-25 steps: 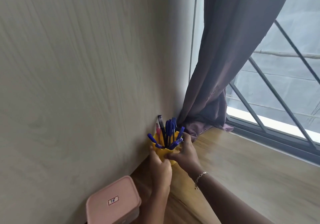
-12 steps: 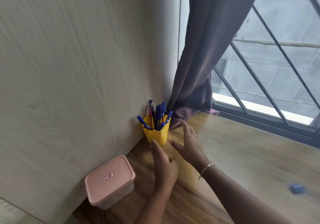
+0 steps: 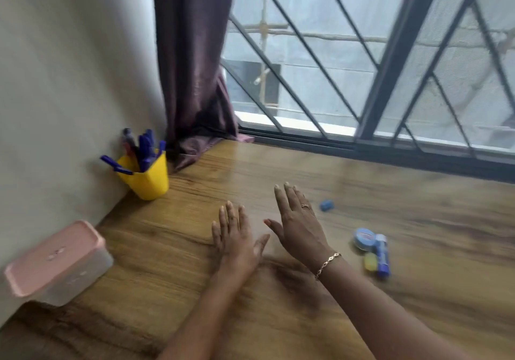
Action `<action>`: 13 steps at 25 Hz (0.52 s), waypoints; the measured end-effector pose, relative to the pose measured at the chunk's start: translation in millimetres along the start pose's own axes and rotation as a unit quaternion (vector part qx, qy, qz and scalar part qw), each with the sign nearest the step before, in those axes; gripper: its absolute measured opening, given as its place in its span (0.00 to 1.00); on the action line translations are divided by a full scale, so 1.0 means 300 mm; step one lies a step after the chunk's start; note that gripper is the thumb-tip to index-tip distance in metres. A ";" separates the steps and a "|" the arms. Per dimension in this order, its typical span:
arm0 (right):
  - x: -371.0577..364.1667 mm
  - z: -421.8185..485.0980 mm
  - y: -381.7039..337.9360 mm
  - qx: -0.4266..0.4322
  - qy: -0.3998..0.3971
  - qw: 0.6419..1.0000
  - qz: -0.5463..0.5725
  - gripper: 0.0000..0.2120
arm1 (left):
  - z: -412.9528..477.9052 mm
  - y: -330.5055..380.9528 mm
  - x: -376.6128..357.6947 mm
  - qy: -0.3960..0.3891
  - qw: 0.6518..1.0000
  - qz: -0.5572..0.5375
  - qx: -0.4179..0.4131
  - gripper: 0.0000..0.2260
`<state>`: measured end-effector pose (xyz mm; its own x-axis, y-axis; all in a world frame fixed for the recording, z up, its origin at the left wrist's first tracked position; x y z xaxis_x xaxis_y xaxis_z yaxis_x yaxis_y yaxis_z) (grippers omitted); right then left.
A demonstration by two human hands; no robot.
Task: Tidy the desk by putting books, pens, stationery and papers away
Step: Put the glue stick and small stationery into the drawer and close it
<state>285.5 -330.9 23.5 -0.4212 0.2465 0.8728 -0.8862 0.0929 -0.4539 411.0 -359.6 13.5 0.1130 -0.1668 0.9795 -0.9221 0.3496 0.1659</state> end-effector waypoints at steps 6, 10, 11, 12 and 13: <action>0.227 -0.189 0.266 -0.059 0.046 0.997 -0.030 0.33 | -0.086 0.341 -0.033 -0.021 0.993 0.039 -0.105 0.35; 0.357 -0.316 0.425 -0.090 0.074 0.993 -0.033 0.34 | -0.159 0.551 -0.062 -0.010 0.987 0.039 -0.157 0.35; 0.382 -0.345 0.457 -0.098 0.078 0.992 -0.031 0.34 | -0.174 0.595 -0.069 -0.005 0.985 0.041 -0.169 0.35; 0.403 -0.370 0.483 -0.105 0.077 0.991 -0.028 0.34 | -0.187 0.631 -0.074 0.002 0.983 0.046 -0.179 0.35; 0.419 -0.393 0.505 -0.111 0.076 0.991 -0.025 0.33 | -0.197 0.661 -0.081 0.007 0.981 0.049 -0.187 0.35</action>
<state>121.1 -172.2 43.2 -0.3282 0.3767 0.8663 -0.8339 0.3153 -0.4530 247.2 -231.7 29.3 0.0371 -0.1038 0.9939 -0.7285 0.6780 0.0980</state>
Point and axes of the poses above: each hand's wrist, its own z-axis towards the middle knuckle, its own x-axis out of the back of the hand, y = z × x, the point moved 2 cm from there along z, towards the middle knuckle, and after that the axes turned 9 degrees about z, right-handed, at the moved point
